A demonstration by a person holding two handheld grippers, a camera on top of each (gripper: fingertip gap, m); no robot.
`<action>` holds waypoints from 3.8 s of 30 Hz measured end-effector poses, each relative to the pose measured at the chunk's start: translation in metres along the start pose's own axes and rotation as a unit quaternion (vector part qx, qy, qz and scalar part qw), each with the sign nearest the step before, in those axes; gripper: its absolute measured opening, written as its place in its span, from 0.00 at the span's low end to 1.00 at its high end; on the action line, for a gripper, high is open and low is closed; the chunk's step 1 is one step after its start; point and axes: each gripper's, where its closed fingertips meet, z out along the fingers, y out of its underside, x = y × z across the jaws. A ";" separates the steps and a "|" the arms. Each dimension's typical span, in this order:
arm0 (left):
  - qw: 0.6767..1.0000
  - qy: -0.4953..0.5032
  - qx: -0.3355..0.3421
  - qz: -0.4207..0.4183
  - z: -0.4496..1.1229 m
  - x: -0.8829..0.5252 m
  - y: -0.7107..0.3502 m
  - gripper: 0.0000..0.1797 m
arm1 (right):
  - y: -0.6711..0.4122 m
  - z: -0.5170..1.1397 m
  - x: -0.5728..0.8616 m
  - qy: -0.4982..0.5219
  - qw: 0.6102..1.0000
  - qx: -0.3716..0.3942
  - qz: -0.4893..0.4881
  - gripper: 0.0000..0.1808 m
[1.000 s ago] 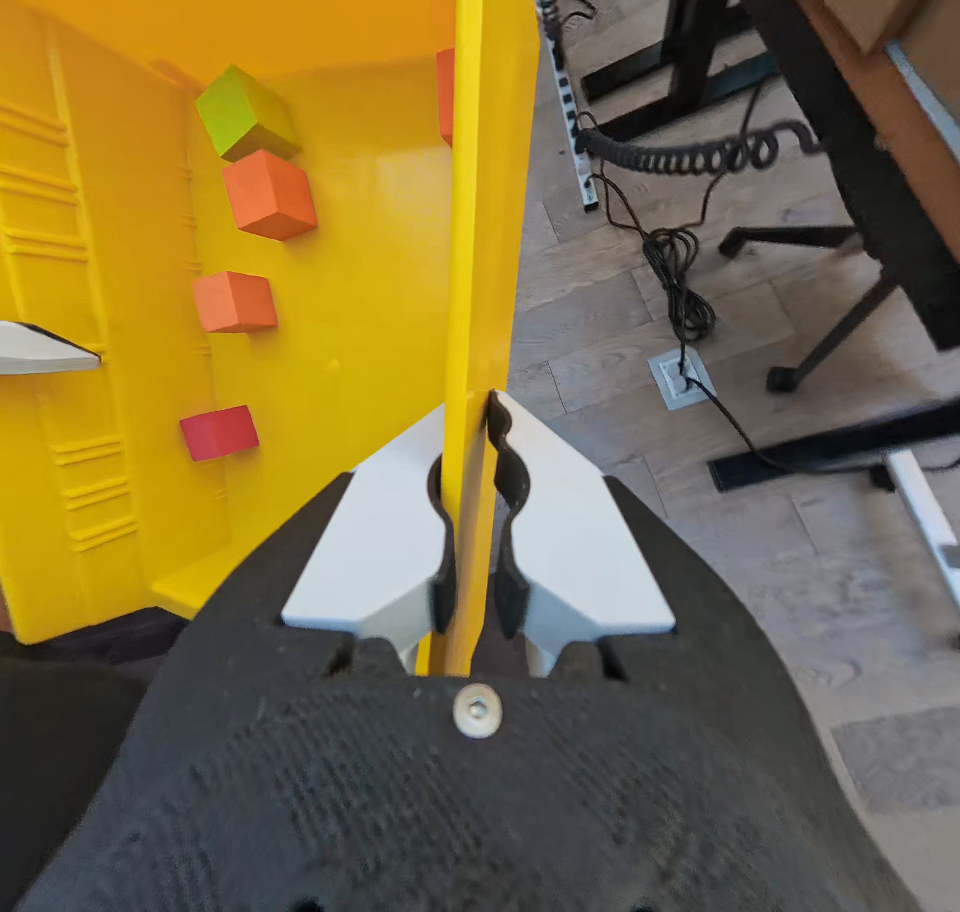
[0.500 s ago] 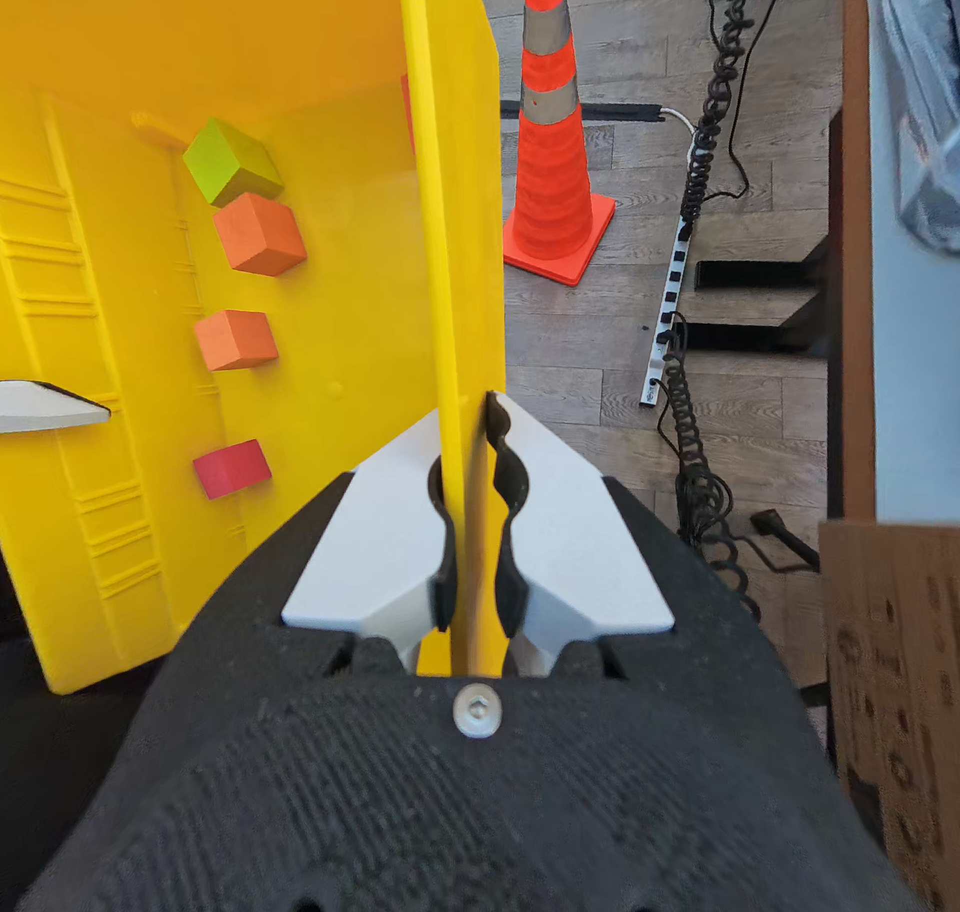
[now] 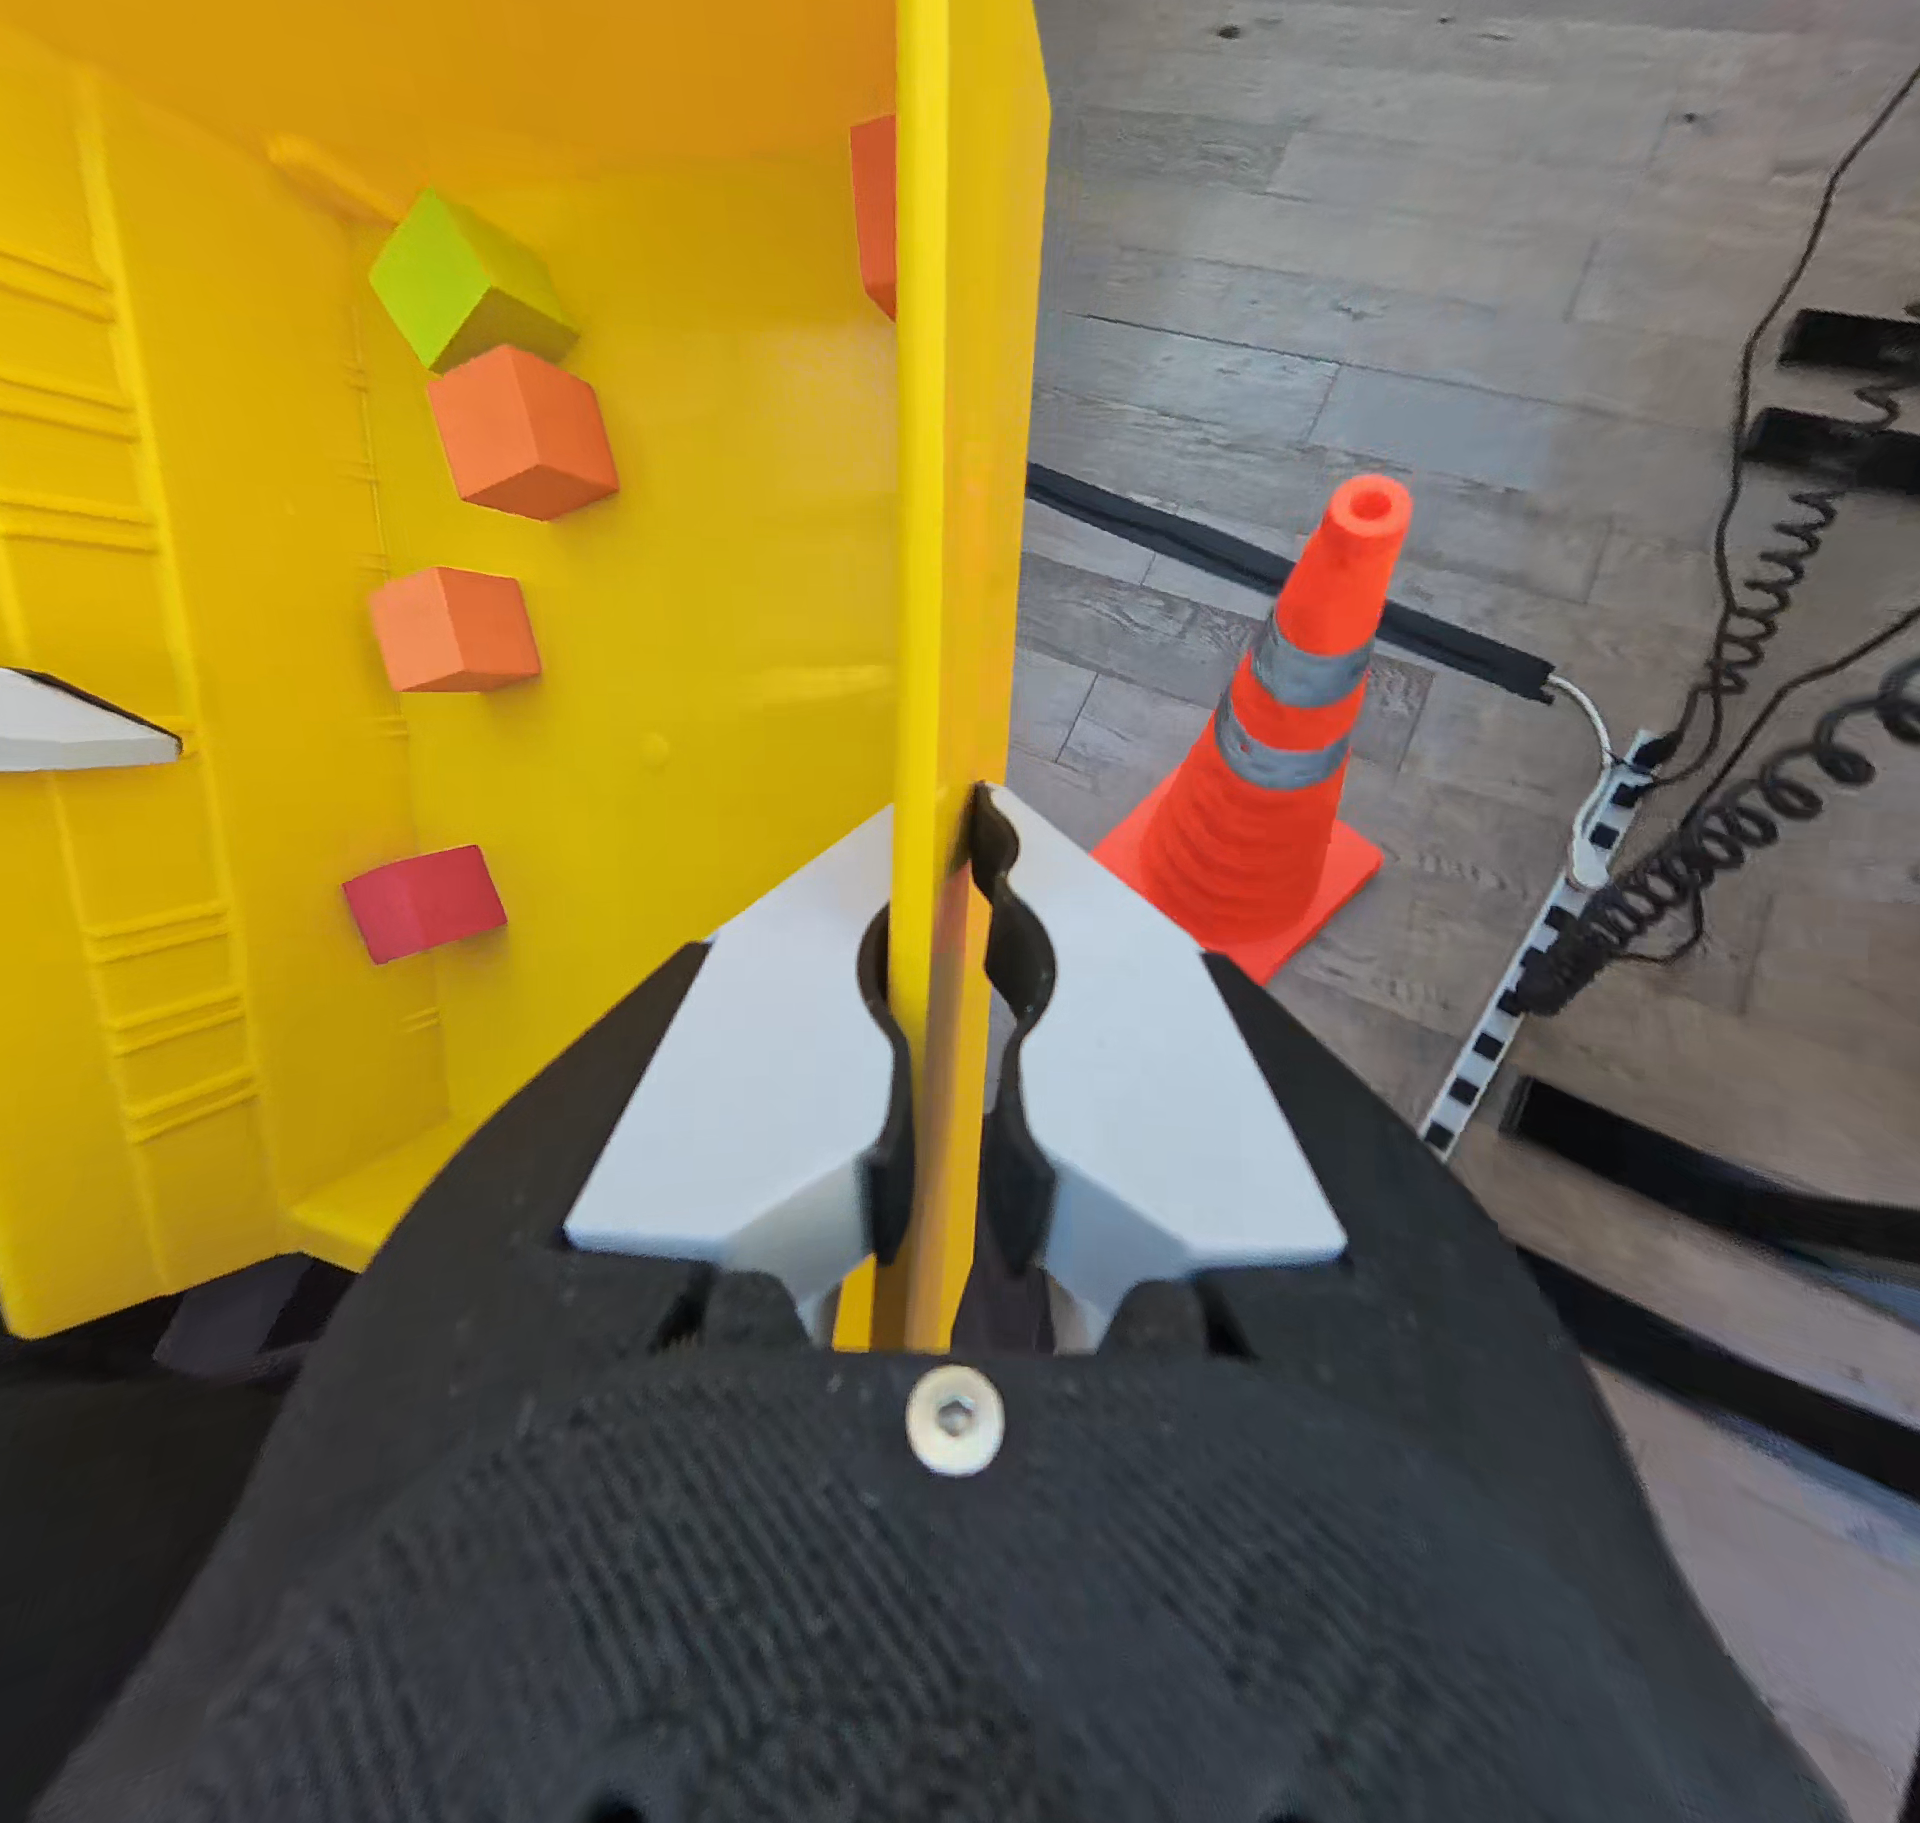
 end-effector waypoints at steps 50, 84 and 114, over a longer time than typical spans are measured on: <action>0.719 -0.307 0.232 -0.578 0.122 -0.766 -0.421 0.16 | -0.504 0.970 -0.295 -0.506 0.638 -0.259 -0.518 0.02; 0.737 -0.310 0.359 -0.481 -0.033 -0.820 -0.305 0.17 | -0.352 0.923 -0.501 -0.456 0.631 -0.223 -0.587 0.30; 0.711 -0.413 0.348 -0.450 -0.021 -0.911 -0.494 0.17 | -0.757 1.009 -0.462 -0.531 0.683 -0.103 -0.491 0.14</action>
